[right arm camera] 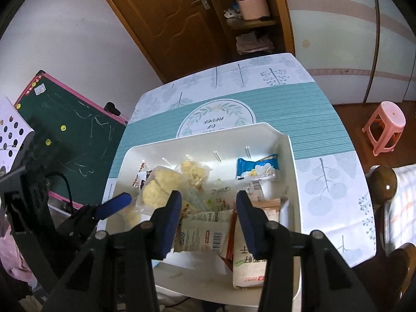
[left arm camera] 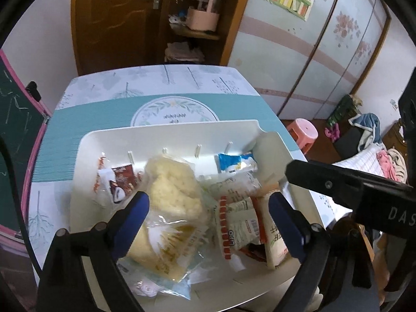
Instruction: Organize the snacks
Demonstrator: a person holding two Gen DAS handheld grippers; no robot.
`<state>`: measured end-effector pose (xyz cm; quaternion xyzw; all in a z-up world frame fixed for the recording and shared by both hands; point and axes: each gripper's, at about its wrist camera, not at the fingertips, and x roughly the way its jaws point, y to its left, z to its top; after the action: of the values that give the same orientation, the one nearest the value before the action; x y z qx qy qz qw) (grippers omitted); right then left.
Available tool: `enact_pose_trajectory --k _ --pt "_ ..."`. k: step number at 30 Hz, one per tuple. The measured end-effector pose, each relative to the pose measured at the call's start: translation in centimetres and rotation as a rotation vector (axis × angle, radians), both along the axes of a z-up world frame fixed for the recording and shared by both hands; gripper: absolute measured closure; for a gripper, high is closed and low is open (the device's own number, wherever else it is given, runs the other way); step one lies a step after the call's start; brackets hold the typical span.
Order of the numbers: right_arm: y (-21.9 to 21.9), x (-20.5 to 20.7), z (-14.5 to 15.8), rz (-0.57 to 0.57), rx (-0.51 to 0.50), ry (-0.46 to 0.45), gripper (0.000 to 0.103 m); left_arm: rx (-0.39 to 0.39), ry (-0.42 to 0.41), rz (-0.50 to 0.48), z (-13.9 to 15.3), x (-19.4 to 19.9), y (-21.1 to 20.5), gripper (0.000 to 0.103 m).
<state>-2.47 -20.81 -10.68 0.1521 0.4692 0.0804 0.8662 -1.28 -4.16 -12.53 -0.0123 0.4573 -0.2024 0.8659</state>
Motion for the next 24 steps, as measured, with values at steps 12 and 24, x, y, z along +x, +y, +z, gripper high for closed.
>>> enact_pose_trajectory --k 12,24 --pt "1.5 -1.9 2.2 0.029 -0.038 -0.069 0.059 0.051 -0.083 0.049 3.4 -1.8 1.3 0.01" --pt "3.2 -5.1 6.0 0.035 -0.102 -0.188 0.05 0.108 -0.073 0.214 7.1 -3.7 5.0 0.01"
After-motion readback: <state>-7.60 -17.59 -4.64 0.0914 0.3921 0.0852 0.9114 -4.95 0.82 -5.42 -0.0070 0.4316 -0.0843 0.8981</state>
